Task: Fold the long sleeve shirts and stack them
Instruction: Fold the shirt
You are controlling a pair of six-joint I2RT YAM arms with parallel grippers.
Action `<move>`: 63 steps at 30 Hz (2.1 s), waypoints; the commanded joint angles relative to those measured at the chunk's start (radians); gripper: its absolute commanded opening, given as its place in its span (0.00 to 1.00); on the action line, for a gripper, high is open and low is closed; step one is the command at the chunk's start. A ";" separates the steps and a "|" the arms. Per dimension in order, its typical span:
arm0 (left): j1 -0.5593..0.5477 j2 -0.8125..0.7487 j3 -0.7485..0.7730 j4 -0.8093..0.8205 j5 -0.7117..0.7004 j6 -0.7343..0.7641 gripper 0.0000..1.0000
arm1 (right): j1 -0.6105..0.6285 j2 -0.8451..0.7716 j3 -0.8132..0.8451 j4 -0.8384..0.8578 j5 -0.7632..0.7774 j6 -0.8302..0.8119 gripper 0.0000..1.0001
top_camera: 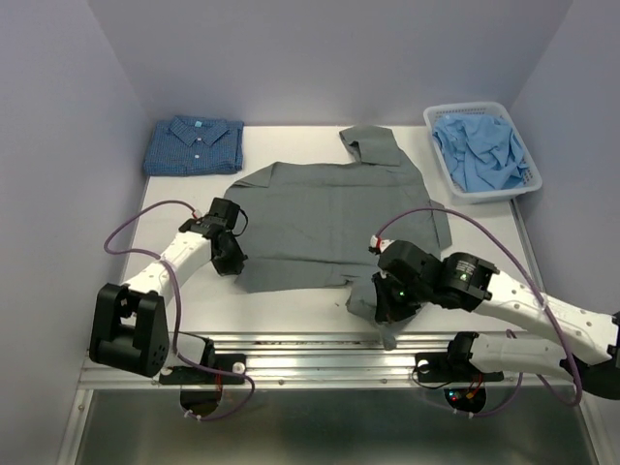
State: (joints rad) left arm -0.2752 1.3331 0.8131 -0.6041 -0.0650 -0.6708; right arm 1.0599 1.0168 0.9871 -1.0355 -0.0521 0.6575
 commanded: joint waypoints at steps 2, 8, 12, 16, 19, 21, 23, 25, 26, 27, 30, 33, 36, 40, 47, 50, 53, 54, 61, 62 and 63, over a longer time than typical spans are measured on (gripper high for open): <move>-0.005 -0.071 0.009 -0.108 0.022 0.002 0.00 | 0.002 -0.053 0.154 -0.143 -0.027 -0.021 0.01; 0.004 -0.163 0.089 -0.172 0.025 -0.015 0.00 | 0.002 -0.050 0.271 -0.212 0.222 0.002 0.01; 0.024 -0.177 0.126 -0.136 0.013 -0.027 0.00 | 0.002 -0.066 0.297 -0.149 0.441 0.042 0.01; 0.068 -0.121 0.158 -0.089 0.059 -0.023 0.00 | 0.002 -0.035 0.278 -0.136 0.573 0.047 0.01; 0.102 -0.082 0.179 -0.036 0.100 -0.019 0.00 | 0.002 0.040 0.294 -0.097 0.644 -0.008 0.01; 0.123 -0.048 0.192 -0.007 0.128 -0.010 0.00 | -0.055 0.096 0.326 -0.051 0.660 -0.077 0.01; 0.133 -0.023 0.208 0.001 0.134 -0.006 0.00 | -0.133 0.126 0.325 0.041 0.617 -0.180 0.01; 0.142 0.009 0.222 0.035 0.136 -0.019 0.00 | -0.266 0.170 0.291 0.150 0.496 -0.276 0.01; 0.143 0.020 0.227 0.052 0.140 -0.024 0.00 | -0.300 0.190 0.285 0.173 0.454 -0.301 0.01; 0.145 0.043 0.231 0.082 0.157 -0.027 0.00 | -0.342 0.239 0.292 0.192 0.433 -0.315 0.01; 0.156 0.086 0.262 0.092 0.160 -0.052 0.00 | -0.373 0.305 0.320 0.267 0.457 -0.370 0.01; 0.177 0.132 0.293 0.075 0.131 -0.069 0.00 | -0.432 0.377 0.363 0.328 0.436 -0.421 0.01; 0.208 0.164 0.313 0.082 0.149 -0.072 0.00 | -0.491 0.430 0.409 0.367 0.400 -0.481 0.01; 0.228 0.210 0.351 0.073 0.154 -0.067 0.00 | -0.537 0.489 0.452 0.411 0.327 -0.611 0.01; 0.232 0.225 0.341 0.049 0.146 -0.070 0.00 | -0.584 0.552 0.498 0.476 0.123 -0.768 0.01; 0.238 0.210 0.311 0.049 0.119 -0.079 0.00 | -0.594 0.583 0.510 0.477 0.074 -0.779 0.01; 0.240 0.202 0.291 0.076 0.133 -0.081 0.00 | -0.603 0.600 0.498 0.477 0.064 -0.770 0.01; 0.240 0.199 0.285 0.085 0.133 -0.082 0.00 | -0.603 0.603 0.495 0.476 0.061 -0.763 0.01; 0.241 0.219 0.302 0.075 0.038 -0.121 0.00 | -0.603 0.647 0.507 0.482 0.078 -0.736 0.01; 0.243 0.224 0.310 0.073 0.031 -0.124 0.01 | -0.603 0.657 0.510 0.486 0.105 -0.730 0.01; 0.243 0.230 0.314 0.072 0.030 -0.124 0.07 | -0.603 0.673 0.515 0.502 0.122 -0.711 0.02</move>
State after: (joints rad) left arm -0.0418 1.5772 1.1046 -0.5247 0.0326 -0.7700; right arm 0.4641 1.6527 1.4471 -0.6117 0.0372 -0.0818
